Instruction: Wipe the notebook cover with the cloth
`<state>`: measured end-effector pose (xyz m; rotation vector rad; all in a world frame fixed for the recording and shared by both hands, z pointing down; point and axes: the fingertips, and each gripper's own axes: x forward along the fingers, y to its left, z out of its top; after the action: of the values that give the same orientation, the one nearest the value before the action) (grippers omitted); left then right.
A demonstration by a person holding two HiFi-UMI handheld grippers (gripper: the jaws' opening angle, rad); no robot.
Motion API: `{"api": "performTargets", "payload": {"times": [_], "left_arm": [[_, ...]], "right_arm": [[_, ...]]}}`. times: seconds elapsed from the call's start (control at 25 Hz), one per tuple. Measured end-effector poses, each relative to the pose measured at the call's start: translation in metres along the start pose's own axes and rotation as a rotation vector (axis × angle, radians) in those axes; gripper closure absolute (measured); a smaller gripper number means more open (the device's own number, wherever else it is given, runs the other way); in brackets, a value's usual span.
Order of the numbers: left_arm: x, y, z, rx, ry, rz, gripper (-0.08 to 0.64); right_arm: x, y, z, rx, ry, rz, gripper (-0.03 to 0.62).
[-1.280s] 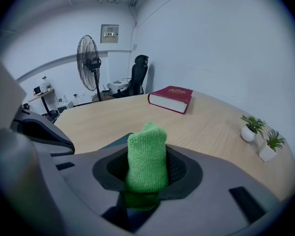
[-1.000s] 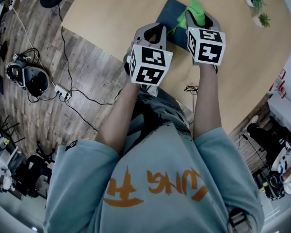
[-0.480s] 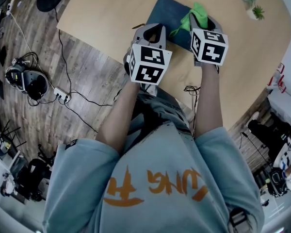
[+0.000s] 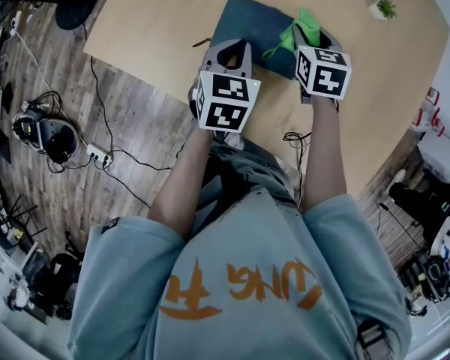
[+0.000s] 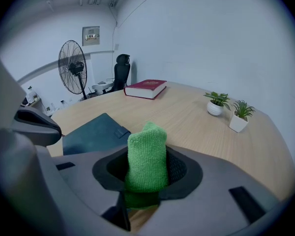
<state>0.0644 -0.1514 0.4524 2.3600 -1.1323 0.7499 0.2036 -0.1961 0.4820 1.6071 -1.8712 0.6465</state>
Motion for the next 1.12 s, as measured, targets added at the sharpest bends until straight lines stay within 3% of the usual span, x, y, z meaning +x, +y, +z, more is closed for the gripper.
{"api": "performTargets", "payload": {"times": [0.6,0.88,1.12], "left_arm": [[-0.013,-0.034,0.019,-0.051,-0.069,0.037,0.543],[-0.027,-0.053,0.046,-0.149,-0.189,0.095,0.543],[-0.065,-0.079,0.090,-0.157,-0.365,0.123,0.544]], "right_arm": [[-0.046,-0.040,-0.028,0.115,-0.007,-0.059,0.460],[-0.094,-0.046,-0.011,0.124,-0.116,-0.017,0.460],[-0.163,-0.054,0.031,0.112,-0.348,0.068,0.462]]}}
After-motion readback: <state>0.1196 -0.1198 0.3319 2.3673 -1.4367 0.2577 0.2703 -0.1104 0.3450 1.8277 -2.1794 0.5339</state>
